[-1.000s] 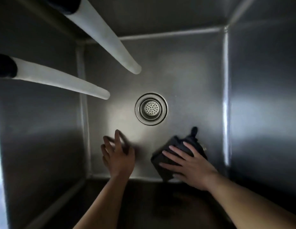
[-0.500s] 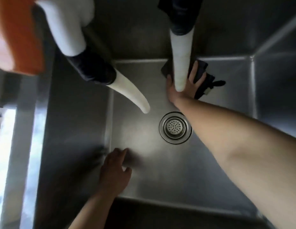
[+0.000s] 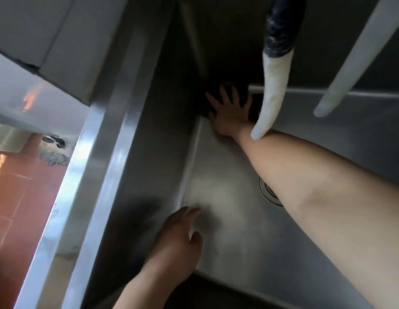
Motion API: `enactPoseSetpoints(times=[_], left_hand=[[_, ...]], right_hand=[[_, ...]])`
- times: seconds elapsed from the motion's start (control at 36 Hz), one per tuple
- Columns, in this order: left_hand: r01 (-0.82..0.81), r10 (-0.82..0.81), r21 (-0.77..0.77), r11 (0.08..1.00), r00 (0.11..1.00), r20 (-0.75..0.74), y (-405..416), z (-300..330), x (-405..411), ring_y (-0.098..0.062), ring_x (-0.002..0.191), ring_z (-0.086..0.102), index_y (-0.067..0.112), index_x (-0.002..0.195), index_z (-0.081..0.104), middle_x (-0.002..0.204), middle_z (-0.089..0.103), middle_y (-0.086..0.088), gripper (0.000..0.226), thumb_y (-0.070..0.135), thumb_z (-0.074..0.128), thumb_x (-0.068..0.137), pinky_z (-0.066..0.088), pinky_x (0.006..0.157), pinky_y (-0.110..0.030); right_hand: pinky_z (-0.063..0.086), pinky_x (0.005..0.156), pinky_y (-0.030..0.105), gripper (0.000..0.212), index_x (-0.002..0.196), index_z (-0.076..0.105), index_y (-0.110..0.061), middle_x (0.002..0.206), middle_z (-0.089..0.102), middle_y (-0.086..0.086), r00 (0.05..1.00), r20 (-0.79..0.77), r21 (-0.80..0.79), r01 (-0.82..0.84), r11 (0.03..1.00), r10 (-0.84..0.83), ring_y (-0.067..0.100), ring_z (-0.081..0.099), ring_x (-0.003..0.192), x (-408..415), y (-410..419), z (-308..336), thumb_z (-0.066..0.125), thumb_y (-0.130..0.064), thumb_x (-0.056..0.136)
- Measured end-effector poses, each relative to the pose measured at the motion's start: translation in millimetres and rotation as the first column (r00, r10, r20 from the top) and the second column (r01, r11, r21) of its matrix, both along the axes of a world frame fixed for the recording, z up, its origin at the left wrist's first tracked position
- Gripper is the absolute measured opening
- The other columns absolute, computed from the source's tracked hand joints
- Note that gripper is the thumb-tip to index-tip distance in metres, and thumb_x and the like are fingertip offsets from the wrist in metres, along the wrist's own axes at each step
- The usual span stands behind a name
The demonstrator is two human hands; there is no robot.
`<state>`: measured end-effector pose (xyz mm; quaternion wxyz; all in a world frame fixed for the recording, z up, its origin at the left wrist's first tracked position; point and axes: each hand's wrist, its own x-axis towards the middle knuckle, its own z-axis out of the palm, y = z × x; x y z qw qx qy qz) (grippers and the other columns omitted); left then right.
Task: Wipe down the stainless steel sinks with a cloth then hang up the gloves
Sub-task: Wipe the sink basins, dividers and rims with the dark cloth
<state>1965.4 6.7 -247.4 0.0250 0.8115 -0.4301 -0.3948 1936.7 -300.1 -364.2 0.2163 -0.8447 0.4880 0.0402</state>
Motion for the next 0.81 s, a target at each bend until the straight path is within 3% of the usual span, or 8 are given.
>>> enactPoseSetpoints(times=[0.11,0.25,0.36,0.53,0.61,0.69,0.81], left_hand=[[-0.042,0.045,0.060,0.997,0.998,-0.034,8.5,-5.3,4.3,-0.007,0.147,0.023,0.033,0.150,0.036,0.159,0.029,0.009,0.056,0.020,0.049,0.097,0.019,0.120,-0.023],[-0.084,0.084,-0.001,0.996,0.996,-0.042,3.4,-7.2,2.1,-0.005,0.143,0.029,0.032,0.148,0.040,0.155,0.035,0.012,0.055,0.018,0.050,0.095,0.019,0.117,-0.017],[-0.104,0.103,-0.013,0.994,0.994,-0.034,-0.1,-7.3,4.1,-0.007,0.143,0.030,0.035,0.147,0.039,0.155,0.035,0.011,0.055,0.022,0.050,0.095,0.021,0.115,-0.016],[-0.116,0.116,0.007,0.993,0.992,-0.053,-6.8,-8.2,5.2,-0.012,0.144,0.029,0.035,0.149,0.036,0.157,0.033,0.008,0.055,0.025,0.047,0.095,0.026,0.117,-0.023],[-0.113,0.113,-0.005,0.994,0.992,-0.061,-8.6,-7.7,3.8,-0.012,0.143,0.031,0.035,0.147,0.039,0.154,0.036,0.009,0.055,0.024,0.048,0.094,0.029,0.116,-0.026],[-0.112,0.112,0.001,0.994,0.990,-0.087,-12.6,-5.4,4.6,-0.014,0.141,0.034,0.035,0.145,0.041,0.152,0.039,0.009,0.055,0.023,0.048,0.092,0.032,0.114,-0.030],[-0.130,0.130,0.010,0.991,0.985,-0.109,-18.6,-3.0,7.1,-0.016,0.142,0.036,0.037,0.146,0.040,0.154,0.037,0.007,0.058,0.024,0.051,0.091,0.034,0.114,-0.033]], right_hand=[[-0.006,0.117,0.053,0.070,0.155,0.014,-0.040,0.166,0.002,0.001,0.994,0.113,0.054,0.010,0.998,-0.016,0.033,-0.006,0.151,11.9,-12.6,-3.2,0.043,-0.053,0.093],[0.001,0.112,0.066,0.078,0.149,0.008,-0.050,0.165,0.006,-0.008,0.996,0.016,-0.033,-0.083,0.996,0.083,0.031,-0.002,0.150,2.8,-26.1,-14.4,0.033,-0.071,0.079],[0.007,0.112,0.064,0.081,0.149,0.008,-0.051,0.164,0.011,-0.010,0.989,-0.060,-0.056,-0.142,0.988,0.139,0.030,0.005,0.150,-13.2,-37.5,-4.8,0.036,-0.075,0.076],[0.012,0.117,0.050,0.078,0.153,0.015,-0.042,0.164,0.015,-0.005,1.000,0.007,-0.085,0.021,0.996,-0.020,0.029,0.012,0.148,-70.3,-27.0,1.4,0.050,-0.060,0.086],[0.017,0.118,0.055,0.081,0.153,0.009,-0.043,0.164,0.013,-0.004,0.990,-0.053,-0.033,0.126,0.991,-0.128,0.031,0.014,0.149,-109.1,-21.3,3.6,0.046,-0.066,0.084],[0.018,0.115,0.061,0.079,0.153,0.014,-0.038,0.161,0.021,-0.002,0.955,-0.092,-0.072,0.277,0.958,-0.283,0.033,0.016,0.147,-129.2,1.0,5.0,0.051,-0.058,0.085],[0.014,0.111,0.060,0.075,0.152,0.013,-0.043,0.161,0.019,-0.004,0.971,-0.041,-0.088,0.232,0.969,-0.236,0.031,0.012,0.146,-122.3,52.2,0.7,0.047,-0.055,0.086]])
